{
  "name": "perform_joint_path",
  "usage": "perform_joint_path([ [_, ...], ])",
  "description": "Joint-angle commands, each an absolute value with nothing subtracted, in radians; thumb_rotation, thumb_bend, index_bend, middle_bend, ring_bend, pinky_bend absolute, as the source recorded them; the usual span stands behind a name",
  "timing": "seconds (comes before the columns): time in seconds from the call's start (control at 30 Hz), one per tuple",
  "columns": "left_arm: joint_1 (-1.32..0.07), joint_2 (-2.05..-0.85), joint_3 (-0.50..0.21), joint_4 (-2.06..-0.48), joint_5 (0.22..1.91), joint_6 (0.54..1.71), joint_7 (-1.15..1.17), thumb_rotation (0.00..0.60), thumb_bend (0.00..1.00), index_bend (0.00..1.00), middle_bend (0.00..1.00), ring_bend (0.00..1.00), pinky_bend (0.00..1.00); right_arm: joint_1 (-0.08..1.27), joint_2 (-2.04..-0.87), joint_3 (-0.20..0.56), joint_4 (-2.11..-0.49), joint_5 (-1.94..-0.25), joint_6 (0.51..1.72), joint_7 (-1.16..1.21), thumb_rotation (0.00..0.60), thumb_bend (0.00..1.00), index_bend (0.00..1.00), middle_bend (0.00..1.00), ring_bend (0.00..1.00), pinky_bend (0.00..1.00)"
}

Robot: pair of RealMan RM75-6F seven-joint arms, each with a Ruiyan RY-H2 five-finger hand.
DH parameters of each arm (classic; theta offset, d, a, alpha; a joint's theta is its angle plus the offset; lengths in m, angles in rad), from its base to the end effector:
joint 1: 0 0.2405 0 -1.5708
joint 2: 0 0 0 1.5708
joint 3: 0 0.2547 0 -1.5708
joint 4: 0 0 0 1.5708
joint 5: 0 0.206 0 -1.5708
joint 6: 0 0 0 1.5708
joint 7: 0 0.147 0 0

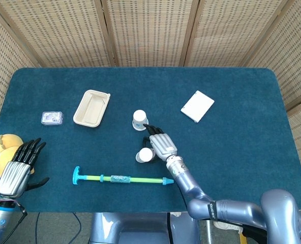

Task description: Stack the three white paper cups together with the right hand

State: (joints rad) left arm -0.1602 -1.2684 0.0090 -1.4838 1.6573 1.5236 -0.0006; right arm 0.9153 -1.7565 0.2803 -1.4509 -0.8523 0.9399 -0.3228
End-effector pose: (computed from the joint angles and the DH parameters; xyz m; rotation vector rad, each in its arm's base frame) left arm -0.2856 0.1924 0.1133 -1.5672 -0.8190 -1.0478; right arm -0.0626 -0.3500 -0.0687 1.8186 -1.2702 1.0854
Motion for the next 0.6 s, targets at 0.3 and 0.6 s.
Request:
perform_joint_path([
  [0.3,-0.162,-1.262,0.005,-1.486,1.648,1.519,-0.017,0.600,0.00,0.00,0.00,0.00,0.06,0.933,-1.607,0.394,-1.633,-0.838,1.013,-0.386,0.600,0.25,0.56,0.07,0.00,0.15],
  [0.6,-0.164,-1.256,-0.001,-1.485,1.633,1.512,-0.037,0.600,0.00,0.00,0.00,0.00,0.06,1.028,-1.629,0.442,-1.524,-0.753,0.938,-0.402,0.600,0.25,0.56,0.07,0.00,0.15],
])
